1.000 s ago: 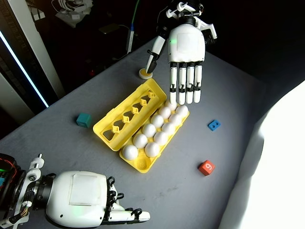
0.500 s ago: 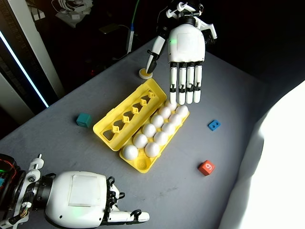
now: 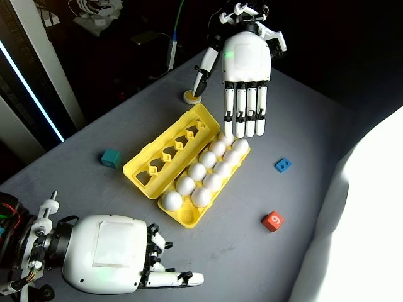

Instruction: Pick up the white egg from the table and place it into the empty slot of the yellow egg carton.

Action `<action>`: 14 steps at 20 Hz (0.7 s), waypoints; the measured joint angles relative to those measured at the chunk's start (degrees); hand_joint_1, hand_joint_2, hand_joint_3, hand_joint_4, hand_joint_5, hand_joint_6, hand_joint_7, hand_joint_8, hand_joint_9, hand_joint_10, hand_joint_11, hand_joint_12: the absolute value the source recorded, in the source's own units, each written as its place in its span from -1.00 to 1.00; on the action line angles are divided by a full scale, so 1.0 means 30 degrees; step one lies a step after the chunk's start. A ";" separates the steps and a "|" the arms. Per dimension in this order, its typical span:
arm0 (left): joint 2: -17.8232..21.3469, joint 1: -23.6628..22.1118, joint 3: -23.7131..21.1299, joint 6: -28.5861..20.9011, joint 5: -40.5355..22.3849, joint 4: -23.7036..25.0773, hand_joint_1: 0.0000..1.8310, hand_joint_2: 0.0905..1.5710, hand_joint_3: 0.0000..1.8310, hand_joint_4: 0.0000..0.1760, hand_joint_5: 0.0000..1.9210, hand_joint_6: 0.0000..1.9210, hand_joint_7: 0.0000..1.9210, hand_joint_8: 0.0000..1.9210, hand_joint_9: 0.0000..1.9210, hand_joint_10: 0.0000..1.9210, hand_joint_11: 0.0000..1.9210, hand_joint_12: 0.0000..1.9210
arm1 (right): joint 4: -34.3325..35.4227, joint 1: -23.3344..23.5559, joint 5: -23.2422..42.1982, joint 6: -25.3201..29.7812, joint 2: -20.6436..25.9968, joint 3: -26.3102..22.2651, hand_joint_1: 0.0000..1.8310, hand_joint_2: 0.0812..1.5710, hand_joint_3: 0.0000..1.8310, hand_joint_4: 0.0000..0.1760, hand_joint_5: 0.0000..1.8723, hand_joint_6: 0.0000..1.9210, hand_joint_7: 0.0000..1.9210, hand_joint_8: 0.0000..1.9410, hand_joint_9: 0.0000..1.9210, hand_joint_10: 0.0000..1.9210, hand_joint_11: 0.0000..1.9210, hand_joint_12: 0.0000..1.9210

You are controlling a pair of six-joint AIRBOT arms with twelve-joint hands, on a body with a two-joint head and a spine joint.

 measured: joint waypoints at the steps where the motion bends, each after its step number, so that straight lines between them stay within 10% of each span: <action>1: -0.0036 0.0000 0.0000 0.0000 -0.0015 0.0000 -1.00 0.43 -1.00 -1.00 -1.00 -1.00 -1.00 -1.00 -1.00 -1.00 -1.00 -1.00 | 0.0036 0.0321 0.0277 0.0277 -0.0058 0.0000 0.39 0.35 -1.00 -1.00 -0.06 -0.04 0.26 -0.22 -0.18 -1.00 -1.00 -1.00; 14: -0.0138 0.0007 0.0044 -0.0007 -0.0051 -0.0007 -1.00 0.43 -1.00 -1.00 -1.00 -1.00 -1.00 -1.00 -1.00 -1.00 -1.00 -1.00 | 0.0029 0.0809 0.0896 0.1268 -0.1763 0.0058 0.40 0.33 -1.00 -1.00 -0.03 -0.08 0.29 -0.27 -0.18 -1.00 -1.00 -1.00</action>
